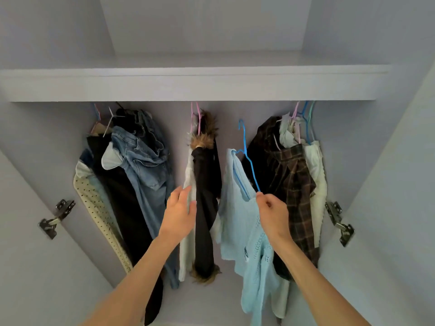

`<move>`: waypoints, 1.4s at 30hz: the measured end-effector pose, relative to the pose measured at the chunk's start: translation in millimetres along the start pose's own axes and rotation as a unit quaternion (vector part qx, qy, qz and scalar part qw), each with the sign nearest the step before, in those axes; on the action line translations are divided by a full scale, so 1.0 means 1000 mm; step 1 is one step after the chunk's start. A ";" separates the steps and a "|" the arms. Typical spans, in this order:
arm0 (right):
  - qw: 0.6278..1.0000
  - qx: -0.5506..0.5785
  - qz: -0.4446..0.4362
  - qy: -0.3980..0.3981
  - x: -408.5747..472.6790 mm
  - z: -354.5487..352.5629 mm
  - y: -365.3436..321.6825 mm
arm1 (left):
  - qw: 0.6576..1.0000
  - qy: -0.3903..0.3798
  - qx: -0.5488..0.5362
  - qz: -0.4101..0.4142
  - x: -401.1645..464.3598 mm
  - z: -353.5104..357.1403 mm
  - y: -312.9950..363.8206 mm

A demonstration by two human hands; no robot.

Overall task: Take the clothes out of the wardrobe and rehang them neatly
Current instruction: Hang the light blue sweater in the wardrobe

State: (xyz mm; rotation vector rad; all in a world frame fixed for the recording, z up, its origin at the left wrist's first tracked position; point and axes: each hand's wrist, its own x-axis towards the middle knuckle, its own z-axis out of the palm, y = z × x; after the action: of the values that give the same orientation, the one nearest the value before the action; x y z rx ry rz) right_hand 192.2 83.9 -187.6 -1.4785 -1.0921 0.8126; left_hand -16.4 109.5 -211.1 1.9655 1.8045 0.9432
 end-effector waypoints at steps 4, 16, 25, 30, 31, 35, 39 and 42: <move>0.998 -0.012 -0.036 0.042 0.029 0.028 -0.016 | 0.999 0.007 -0.028 0.027 0.052 -0.001 0.000; 0.990 0.007 -0.083 0.113 0.092 0.118 -0.046 | 0.995 -0.006 -0.097 0.038 0.093 0.005 -0.019; 0.984 -0.116 -0.086 0.106 0.128 0.148 -0.061 | 0.989 -0.017 -0.146 -0.020 0.098 0.007 -0.036; 0.977 -0.180 -0.114 0.031 0.127 0.166 -0.053 | 0.991 -0.018 -0.129 -0.020 0.098 0.004 -0.038; 0.978 -0.181 -0.108 0.006 0.126 0.170 -0.053 | 0.992 -0.017 -0.126 -0.013 0.097 0.002 -0.037; 0.973 -0.192 -0.097 -0.079 0.124 0.183 -0.058 | 0.993 -0.022 -0.114 0.031 0.093 0.000 -0.035; 0.968 -0.194 -0.097 -0.123 0.128 0.181 -0.056 | 0.993 -0.030 -0.100 0.050 0.091 -0.003 -0.039; 0.967 -0.193 -0.085 -0.142 0.128 0.172 -0.053 | 0.992 -0.055 -0.100 0.059 0.089 -0.006 -0.040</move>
State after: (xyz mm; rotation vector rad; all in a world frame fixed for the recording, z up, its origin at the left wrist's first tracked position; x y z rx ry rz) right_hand 68.2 265.0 -160.5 -1.5873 -1.6437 0.7327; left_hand -52.1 200.9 -209.0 1.9736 1.4858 0.9885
